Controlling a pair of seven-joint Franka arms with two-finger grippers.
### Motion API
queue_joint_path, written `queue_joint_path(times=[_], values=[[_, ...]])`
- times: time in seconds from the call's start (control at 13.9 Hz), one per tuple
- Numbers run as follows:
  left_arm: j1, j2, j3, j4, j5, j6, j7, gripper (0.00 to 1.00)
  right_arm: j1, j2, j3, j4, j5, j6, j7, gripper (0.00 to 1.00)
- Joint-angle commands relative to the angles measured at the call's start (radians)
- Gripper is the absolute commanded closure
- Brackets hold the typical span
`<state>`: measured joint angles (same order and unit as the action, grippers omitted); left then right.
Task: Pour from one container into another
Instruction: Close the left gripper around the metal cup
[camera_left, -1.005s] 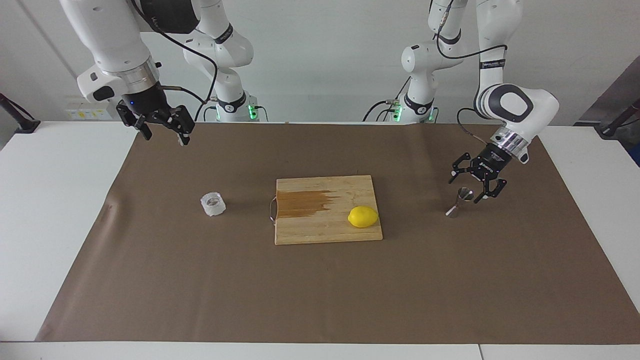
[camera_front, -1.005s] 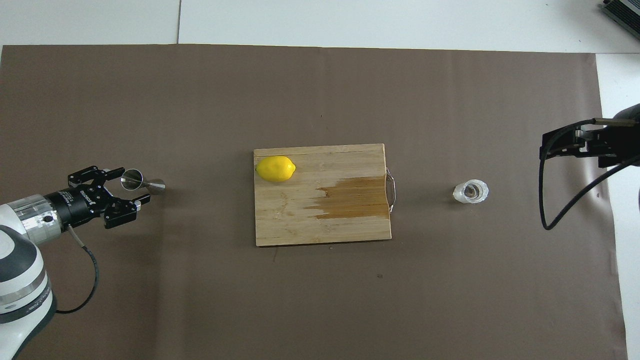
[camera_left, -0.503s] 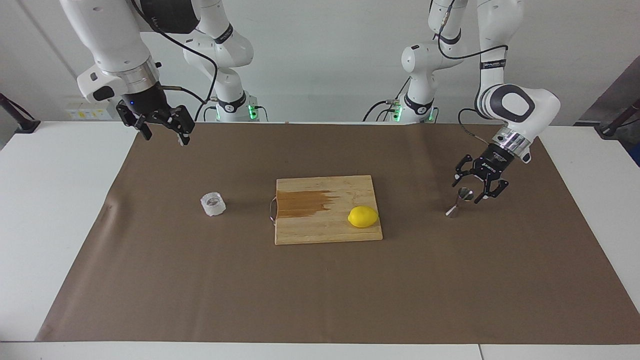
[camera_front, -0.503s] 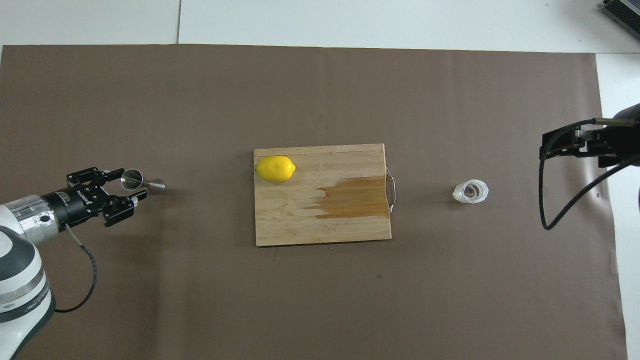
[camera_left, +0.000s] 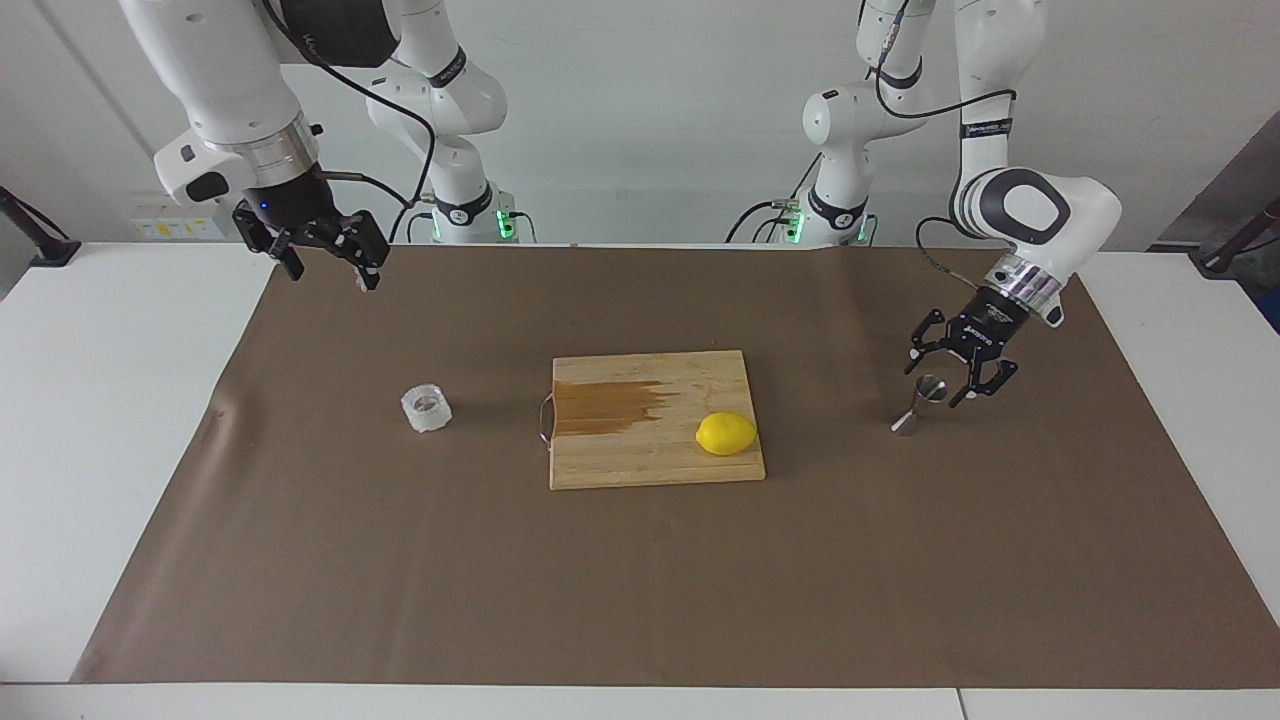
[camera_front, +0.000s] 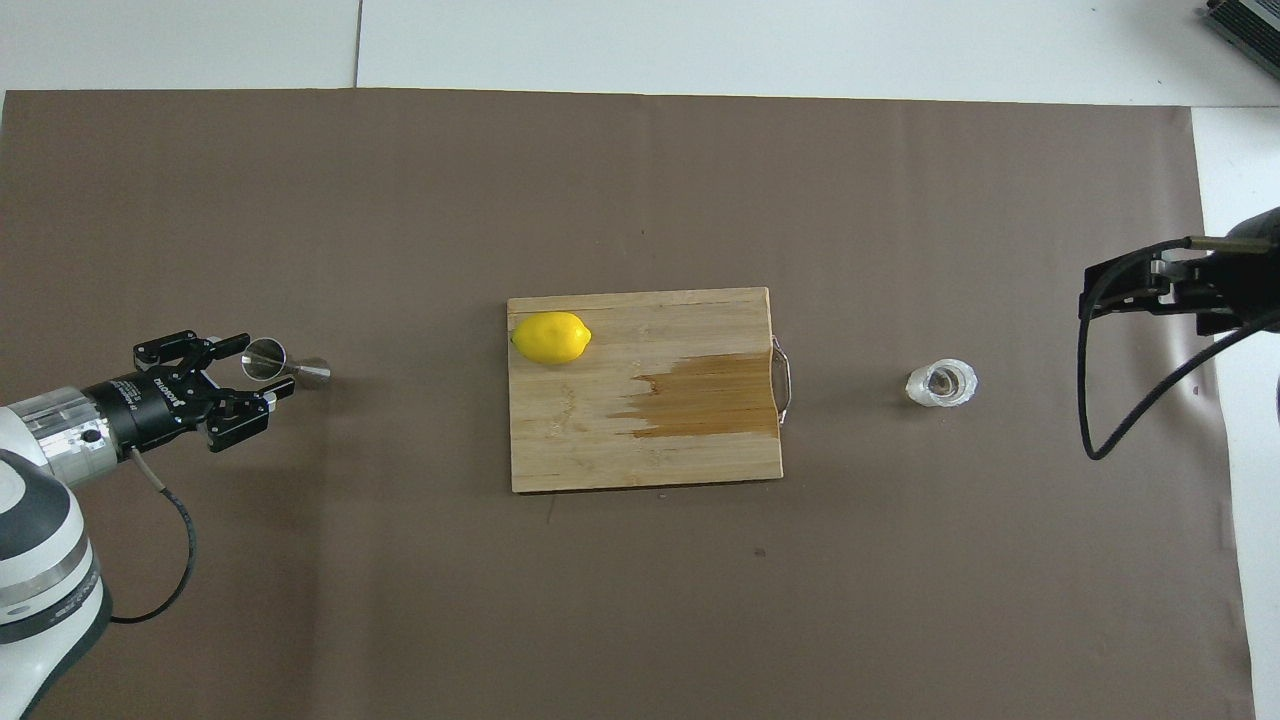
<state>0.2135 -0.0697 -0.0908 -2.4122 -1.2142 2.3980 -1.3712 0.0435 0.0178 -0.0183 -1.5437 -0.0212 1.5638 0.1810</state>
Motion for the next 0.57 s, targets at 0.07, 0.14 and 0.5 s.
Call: queue_joint_path(times=[0.07, 0.14, 0.5], values=[[-0.016, 0.014, 0.006, 0.018, -0.018, 0.018, 0.02, 0.27, -0.011, -0.018, 0.003, -0.015, 0.006, -0.01, -0.015, 0.0], [-0.014, 0.014, 0.006, 0.018, -0.018, 0.018, 0.021, 0.31, -0.011, -0.018, 0.003, -0.015, 0.006, -0.01, -0.015, 0.0], [-0.011, 0.016, 0.006, 0.019, -0.018, 0.018, 0.038, 0.6, -0.011, -0.018, 0.005, -0.015, 0.006, -0.01, -0.015, 0.0]])
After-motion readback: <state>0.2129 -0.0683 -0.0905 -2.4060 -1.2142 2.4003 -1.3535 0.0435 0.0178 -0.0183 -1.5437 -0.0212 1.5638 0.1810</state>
